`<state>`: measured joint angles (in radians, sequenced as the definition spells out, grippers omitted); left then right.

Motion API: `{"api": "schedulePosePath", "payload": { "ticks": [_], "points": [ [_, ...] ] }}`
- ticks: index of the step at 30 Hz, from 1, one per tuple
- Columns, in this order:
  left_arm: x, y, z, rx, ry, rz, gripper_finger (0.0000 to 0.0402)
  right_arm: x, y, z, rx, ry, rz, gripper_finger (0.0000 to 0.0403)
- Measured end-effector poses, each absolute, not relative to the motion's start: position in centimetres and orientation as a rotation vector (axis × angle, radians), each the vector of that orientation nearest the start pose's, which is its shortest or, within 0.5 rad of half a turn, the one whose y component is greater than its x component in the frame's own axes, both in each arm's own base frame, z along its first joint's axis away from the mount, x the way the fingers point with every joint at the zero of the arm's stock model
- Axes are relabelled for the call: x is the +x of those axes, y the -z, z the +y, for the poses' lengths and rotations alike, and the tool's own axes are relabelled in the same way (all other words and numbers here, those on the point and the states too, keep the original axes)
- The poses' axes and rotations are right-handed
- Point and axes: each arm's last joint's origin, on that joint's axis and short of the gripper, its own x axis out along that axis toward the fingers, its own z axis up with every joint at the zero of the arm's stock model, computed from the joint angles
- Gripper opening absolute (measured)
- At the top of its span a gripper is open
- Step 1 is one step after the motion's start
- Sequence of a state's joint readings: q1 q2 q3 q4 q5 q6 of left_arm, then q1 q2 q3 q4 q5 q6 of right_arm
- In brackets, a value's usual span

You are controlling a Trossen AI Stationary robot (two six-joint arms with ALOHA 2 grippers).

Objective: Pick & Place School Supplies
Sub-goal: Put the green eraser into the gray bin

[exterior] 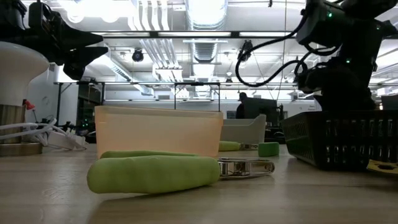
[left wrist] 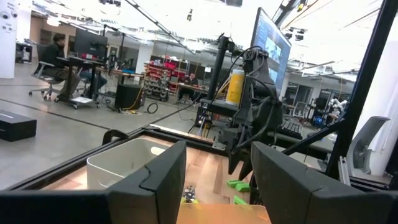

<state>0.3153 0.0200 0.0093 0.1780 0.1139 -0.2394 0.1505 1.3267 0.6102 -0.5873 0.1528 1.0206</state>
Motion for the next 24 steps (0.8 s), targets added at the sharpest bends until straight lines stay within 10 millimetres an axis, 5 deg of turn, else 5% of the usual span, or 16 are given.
{"api": "schedulePosePath", "payload": {
  "ticks": [24],
  "points": [
    [9.3,-18.2,2.7,-0.202,-0.180,-0.187,0.0188,19.0,-14.1,2.4,0.743,0.866,1.247,0.0135]
  ]
}}
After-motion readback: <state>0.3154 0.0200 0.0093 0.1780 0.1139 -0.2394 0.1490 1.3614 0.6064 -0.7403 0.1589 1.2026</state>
